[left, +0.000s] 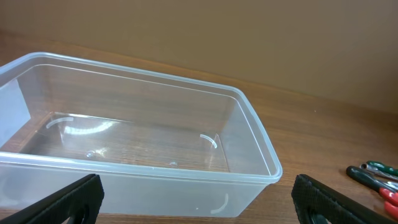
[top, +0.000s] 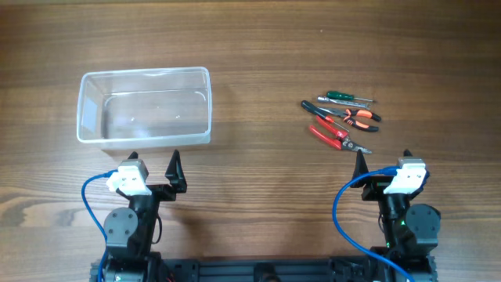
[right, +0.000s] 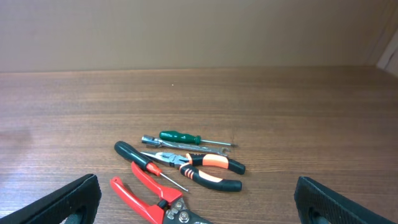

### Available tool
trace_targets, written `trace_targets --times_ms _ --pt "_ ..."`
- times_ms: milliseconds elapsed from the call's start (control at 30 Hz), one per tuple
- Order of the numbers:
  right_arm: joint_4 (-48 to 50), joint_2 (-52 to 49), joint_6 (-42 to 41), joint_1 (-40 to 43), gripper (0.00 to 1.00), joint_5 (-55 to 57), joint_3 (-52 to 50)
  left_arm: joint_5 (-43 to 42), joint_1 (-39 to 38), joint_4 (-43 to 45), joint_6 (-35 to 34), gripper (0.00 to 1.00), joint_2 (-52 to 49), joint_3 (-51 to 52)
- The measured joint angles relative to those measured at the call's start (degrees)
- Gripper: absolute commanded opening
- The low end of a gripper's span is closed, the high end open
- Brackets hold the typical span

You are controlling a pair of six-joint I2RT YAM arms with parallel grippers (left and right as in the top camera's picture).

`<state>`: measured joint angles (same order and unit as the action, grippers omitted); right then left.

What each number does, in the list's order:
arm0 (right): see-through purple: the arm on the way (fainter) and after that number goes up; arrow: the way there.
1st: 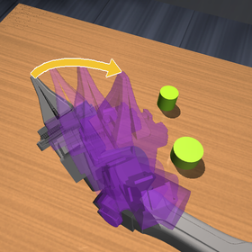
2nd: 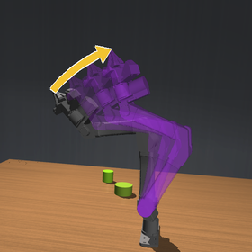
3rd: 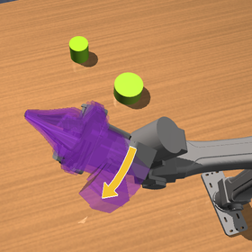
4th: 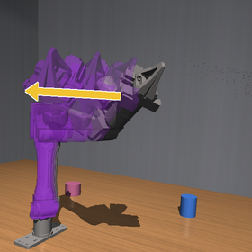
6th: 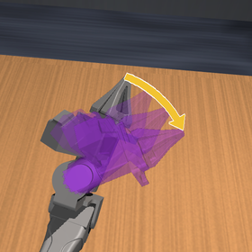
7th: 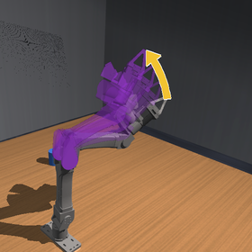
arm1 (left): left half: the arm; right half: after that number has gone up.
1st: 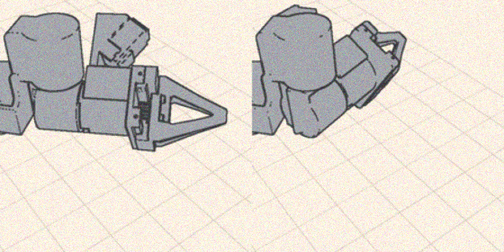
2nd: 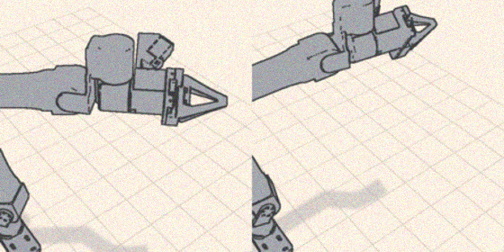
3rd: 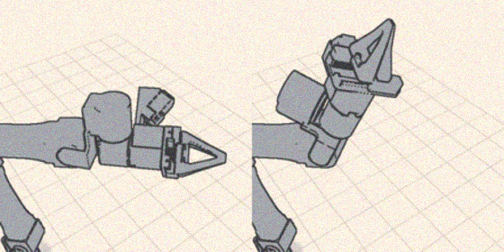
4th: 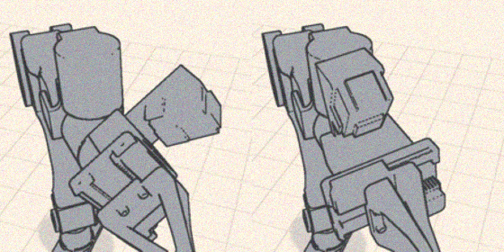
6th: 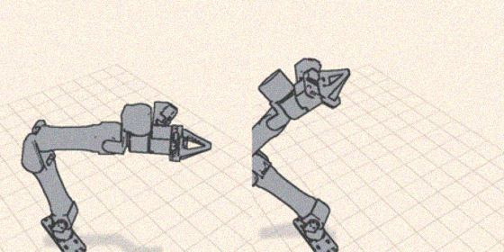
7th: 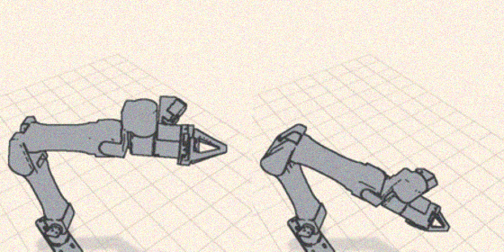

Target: Pack container

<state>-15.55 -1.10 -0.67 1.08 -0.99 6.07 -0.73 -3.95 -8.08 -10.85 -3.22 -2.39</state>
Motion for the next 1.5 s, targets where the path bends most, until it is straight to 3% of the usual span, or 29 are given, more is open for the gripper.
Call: trace_targets --times_ms 533,833,1033,1333,1500 --pt "0.26 0.00 -1.20 0.00 1.00 -1.70 0.00 0.00 0.00 0.00 0.00 1.00 0.00 0.00" --pt "0.98 -1.53 -16.63 -0.02 0.99 -12.76 4.13 0.00 0.00 0.00 0.00 1.00 0.00 0.00" --pt "-12.72 -16.74 -15.91 -0.02 1.00 -14.51 24.50 0.00 0.00 0.00 0.00 1.00 0.00 0.00" --pt "-45.27 -55.78 -7.15 -0.17 1.00 -13.77 65.22 -0.02 0.00 0.04 0.00 1.00 0.00 0.00" --pt "-50.49 -70.18 -3.91 -0.81 1.00 -15.02 74.86 0.00 0.00 0.00 0.00 1.00 0.00 0.00"
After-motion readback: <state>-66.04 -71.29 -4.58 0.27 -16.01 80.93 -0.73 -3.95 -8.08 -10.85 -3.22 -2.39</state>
